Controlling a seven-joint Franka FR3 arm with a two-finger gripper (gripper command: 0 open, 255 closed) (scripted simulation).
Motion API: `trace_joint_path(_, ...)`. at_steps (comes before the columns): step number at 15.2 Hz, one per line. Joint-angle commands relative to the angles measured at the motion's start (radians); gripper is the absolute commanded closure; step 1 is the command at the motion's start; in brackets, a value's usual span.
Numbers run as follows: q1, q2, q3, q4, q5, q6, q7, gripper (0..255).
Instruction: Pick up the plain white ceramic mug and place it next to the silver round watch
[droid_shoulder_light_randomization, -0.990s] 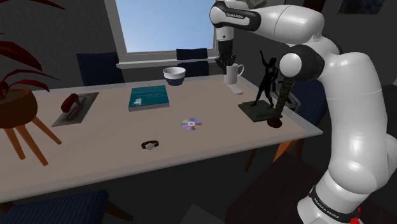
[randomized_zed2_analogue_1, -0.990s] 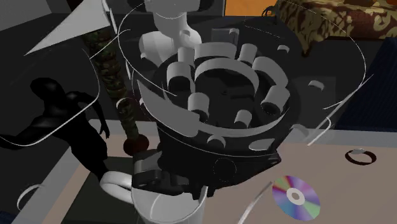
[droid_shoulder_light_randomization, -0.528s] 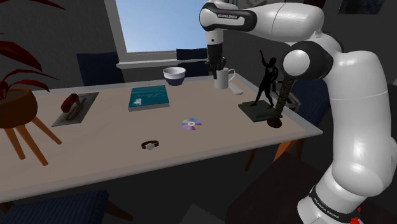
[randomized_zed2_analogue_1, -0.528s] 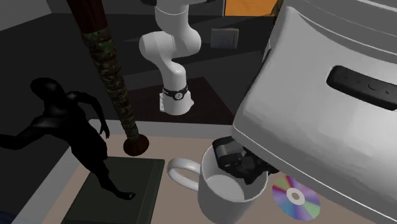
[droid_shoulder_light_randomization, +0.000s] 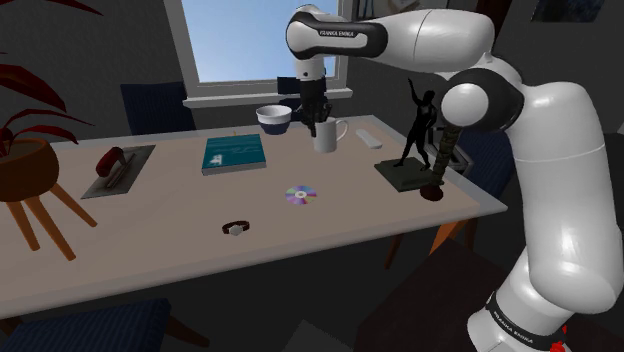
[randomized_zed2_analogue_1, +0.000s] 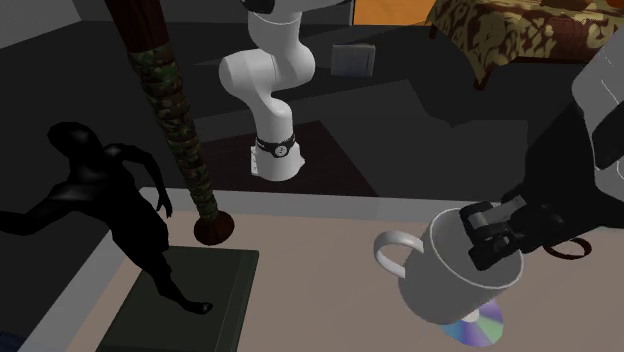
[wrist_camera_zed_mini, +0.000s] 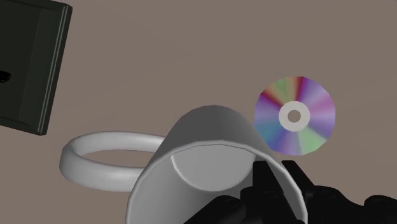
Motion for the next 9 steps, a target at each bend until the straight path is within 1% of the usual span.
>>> trace_joint_path(1, 0.030, 0.012, 0.010, 0.002, 0.001, 0.011, 0.040, 255)
trace_joint_path(5, 0.090, 0.064, 0.030, 0.058, 0.002, 0.008, 0.117, 255)
trace_joint_path(9, 0.153, 0.146, 0.046, 0.166, 0.001, -0.015, 0.192, 255)
